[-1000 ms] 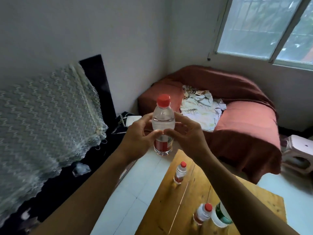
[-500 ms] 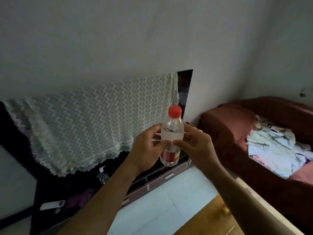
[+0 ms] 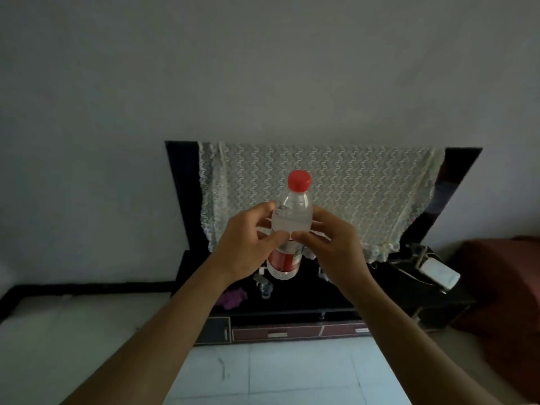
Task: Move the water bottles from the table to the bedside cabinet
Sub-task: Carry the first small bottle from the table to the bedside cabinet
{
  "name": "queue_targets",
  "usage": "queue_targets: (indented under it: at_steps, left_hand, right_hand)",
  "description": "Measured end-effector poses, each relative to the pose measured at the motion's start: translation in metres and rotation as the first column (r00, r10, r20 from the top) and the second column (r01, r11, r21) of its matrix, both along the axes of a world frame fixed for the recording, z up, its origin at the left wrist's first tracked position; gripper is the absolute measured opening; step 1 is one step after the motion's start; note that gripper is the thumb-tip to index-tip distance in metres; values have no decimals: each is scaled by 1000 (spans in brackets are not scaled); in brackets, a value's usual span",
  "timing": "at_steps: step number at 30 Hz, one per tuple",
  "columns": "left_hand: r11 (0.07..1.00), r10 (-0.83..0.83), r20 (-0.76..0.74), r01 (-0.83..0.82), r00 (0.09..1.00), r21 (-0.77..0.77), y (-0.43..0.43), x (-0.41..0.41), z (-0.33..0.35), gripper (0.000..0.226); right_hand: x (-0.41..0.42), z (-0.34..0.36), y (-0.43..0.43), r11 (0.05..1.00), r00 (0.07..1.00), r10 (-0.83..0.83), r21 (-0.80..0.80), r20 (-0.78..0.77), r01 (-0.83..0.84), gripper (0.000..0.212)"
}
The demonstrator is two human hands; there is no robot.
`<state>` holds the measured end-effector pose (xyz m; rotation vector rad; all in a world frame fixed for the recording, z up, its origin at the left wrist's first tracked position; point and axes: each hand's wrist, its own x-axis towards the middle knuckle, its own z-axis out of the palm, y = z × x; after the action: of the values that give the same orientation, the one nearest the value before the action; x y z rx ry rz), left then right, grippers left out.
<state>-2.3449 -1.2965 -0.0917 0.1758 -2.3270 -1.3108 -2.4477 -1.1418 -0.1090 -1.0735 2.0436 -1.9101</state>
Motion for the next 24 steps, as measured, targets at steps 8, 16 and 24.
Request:
queue_targets:
  at_steps: [8, 16, 24]
  left_hand:
    - [950, 311, 19, -312, 950, 2, -32, 41, 1, 35]
    - [760, 648, 36, -649, 761, 37, -30, 116, 1, 46]
    - [418, 905, 76, -908, 418, 10, 9, 246, -15, 35]
  right_hand:
    - [1, 3, -72, 952, 952, 305, 15, -36, -305, 39]
    - [39, -5, -141, 771, 766, 636, 43, -93, -635, 49]
    - [172, -22, -175, 471, 467, 882, 97, -67, -877, 49]
